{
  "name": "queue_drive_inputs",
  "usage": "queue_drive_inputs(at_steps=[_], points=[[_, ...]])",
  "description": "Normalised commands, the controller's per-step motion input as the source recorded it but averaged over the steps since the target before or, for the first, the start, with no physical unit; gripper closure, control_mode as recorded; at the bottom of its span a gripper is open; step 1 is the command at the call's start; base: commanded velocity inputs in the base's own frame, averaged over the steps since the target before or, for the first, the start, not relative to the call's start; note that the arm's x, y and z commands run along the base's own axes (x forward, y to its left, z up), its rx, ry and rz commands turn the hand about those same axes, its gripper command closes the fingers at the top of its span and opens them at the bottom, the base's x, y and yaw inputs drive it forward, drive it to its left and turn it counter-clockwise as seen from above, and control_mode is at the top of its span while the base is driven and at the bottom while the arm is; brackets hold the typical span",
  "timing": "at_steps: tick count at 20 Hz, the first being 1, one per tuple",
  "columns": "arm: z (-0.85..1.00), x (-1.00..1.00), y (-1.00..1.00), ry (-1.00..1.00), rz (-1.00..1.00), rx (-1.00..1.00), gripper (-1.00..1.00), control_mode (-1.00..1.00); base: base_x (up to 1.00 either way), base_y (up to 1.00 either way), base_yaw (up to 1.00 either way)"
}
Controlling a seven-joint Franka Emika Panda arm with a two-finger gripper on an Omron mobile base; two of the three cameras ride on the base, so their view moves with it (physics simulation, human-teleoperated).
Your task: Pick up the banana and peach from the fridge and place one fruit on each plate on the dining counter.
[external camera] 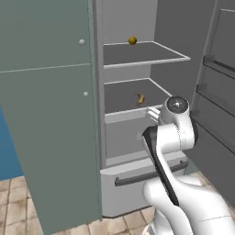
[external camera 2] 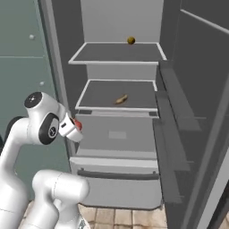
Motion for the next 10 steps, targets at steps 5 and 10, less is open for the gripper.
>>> queue_drive_inputs(at_steps=[5, 10], points=[[0.0, 0.0, 0.0, 0.0, 0.0, 0.0, 1.0, 1.0, -0.47, 0.29, -0.19], [0.0, 0.0, 0.0, 0.0, 0.0, 0.0, 1.0, 1.0, -0.75, 0.08, -0.21]])
